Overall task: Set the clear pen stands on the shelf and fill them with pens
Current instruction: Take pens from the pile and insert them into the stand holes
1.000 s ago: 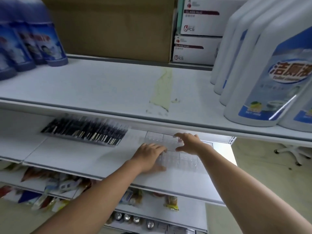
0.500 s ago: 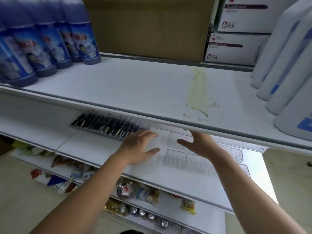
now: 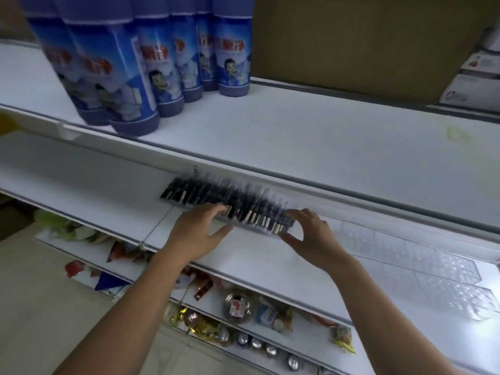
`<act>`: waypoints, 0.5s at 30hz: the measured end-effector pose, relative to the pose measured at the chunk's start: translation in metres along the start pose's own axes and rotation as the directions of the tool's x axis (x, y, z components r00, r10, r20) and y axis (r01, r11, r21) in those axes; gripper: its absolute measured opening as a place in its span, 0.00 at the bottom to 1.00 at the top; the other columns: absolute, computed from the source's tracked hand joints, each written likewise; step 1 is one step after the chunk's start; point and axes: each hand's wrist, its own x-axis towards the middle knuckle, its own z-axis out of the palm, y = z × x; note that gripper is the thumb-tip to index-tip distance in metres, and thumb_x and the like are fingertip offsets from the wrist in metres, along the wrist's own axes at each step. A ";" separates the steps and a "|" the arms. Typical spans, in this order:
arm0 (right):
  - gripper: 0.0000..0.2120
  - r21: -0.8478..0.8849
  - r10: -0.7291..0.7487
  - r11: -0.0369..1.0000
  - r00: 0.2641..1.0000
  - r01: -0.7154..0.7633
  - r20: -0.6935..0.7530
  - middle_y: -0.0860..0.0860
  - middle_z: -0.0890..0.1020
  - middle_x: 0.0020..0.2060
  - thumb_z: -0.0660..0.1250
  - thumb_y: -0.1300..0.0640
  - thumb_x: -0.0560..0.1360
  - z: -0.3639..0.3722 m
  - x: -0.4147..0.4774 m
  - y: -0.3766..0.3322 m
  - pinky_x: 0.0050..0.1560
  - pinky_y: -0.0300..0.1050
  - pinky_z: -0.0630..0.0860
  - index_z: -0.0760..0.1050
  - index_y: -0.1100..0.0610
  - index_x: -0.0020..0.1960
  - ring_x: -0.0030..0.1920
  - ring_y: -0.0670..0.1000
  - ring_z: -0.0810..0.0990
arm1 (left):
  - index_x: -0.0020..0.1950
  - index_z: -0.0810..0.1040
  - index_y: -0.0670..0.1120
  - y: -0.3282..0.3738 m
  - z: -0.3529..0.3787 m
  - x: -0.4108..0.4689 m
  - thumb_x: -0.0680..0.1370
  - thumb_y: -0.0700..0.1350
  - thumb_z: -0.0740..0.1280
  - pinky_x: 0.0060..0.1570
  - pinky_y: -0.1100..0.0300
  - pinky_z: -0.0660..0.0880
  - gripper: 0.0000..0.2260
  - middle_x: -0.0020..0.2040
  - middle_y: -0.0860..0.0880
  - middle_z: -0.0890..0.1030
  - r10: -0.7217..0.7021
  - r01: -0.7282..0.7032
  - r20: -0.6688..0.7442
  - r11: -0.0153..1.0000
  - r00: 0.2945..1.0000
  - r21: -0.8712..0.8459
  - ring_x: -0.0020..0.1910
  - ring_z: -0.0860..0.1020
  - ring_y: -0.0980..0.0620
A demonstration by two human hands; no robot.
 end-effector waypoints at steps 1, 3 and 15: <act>0.27 0.037 0.040 0.999 0.999 -0.040 -0.004 0.47 0.77 0.67 0.67 0.40 0.81 0.009 0.006 -0.006 0.70 0.53 0.71 0.68 0.44 0.77 0.68 0.52 0.75 | 0.76 0.72 0.56 -0.020 -0.006 -0.002 0.82 0.65 0.64 0.67 0.54 0.74 0.25 0.73 0.57 0.76 -0.019 0.019 0.002 1.000 1.000 -0.008 0.70 0.75 0.53; 0.28 0.105 0.124 0.987 0.992 -0.122 -0.010 0.49 0.77 0.67 0.69 0.41 0.80 0.026 0.015 -0.014 0.69 0.55 0.73 0.69 0.45 0.77 0.68 0.53 0.75 | 0.75 0.72 0.57 -0.059 -0.017 -0.005 0.81 0.66 0.64 0.68 0.50 0.74 0.25 0.73 0.55 0.77 -0.047 0.047 0.006 0.998 0.999 -0.029 0.70 0.75 0.52; 0.43 0.407 0.618 0.731 0.784 -0.548 -0.052 0.61 0.64 0.78 0.73 0.39 0.77 0.077 0.034 -0.027 0.67 0.61 0.73 0.56 0.50 0.83 0.73 0.65 0.71 | 0.84 0.56 0.56 -0.224 -0.018 0.058 0.72 0.79 0.64 0.76 0.46 0.68 0.48 0.83 0.49 0.62 -0.200 0.238 0.190 0.949 0.961 -0.205 0.80 0.64 0.45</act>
